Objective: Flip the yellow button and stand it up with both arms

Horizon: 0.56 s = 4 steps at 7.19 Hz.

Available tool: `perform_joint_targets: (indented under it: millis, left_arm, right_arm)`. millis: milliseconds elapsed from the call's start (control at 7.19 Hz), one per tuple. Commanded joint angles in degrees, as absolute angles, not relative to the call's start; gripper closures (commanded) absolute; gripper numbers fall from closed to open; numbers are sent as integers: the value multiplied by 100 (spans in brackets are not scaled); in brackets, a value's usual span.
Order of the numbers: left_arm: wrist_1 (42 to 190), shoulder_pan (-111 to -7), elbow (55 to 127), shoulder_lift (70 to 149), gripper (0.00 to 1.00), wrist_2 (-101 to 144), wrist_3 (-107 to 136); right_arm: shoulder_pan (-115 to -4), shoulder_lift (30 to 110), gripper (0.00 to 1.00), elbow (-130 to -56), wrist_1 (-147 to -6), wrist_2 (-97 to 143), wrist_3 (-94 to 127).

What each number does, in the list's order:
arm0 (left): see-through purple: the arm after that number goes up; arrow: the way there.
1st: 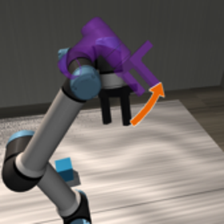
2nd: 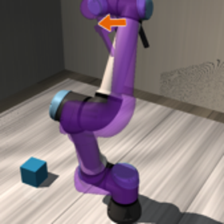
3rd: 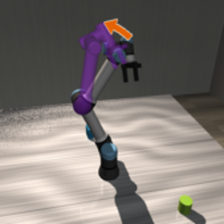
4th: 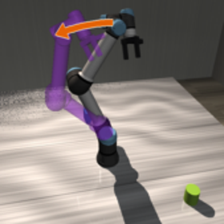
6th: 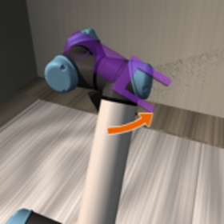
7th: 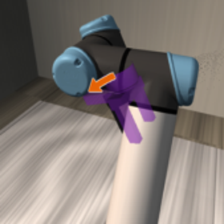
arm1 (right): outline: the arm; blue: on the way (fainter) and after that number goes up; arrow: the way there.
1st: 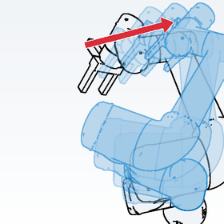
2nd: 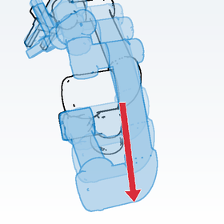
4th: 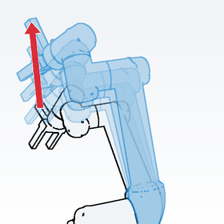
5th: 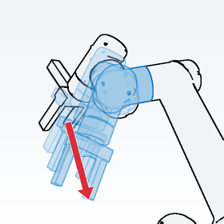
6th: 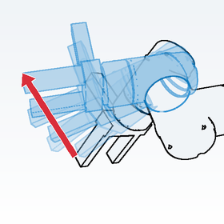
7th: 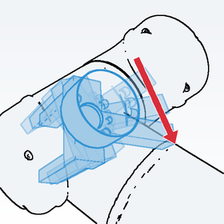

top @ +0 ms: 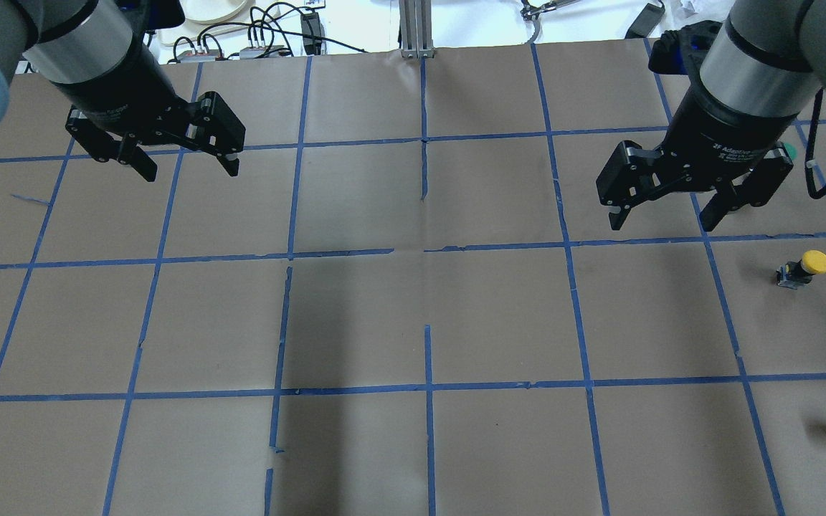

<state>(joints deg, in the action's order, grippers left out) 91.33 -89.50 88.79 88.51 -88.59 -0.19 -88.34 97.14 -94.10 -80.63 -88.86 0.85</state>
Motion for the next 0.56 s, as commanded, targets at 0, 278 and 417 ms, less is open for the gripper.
perform_joint_targets:
  millis: [0,278,417]
  left_arm:
    - [9132,-8956,8895,8833,0,-8859,-18]
    - [9132,-8913,8895,8824,0,-8859,-26]
    - [9141,-8912,8868,8824,0,-8851,-26]
  right_arm:
    - [-8859,9712,0,-9396,-8094,-8983,88]
    - [-8877,9712,0,-9396,-8156,-9000,79]
    - [-8877,9712,0,-9396,-8191,-8965,79]
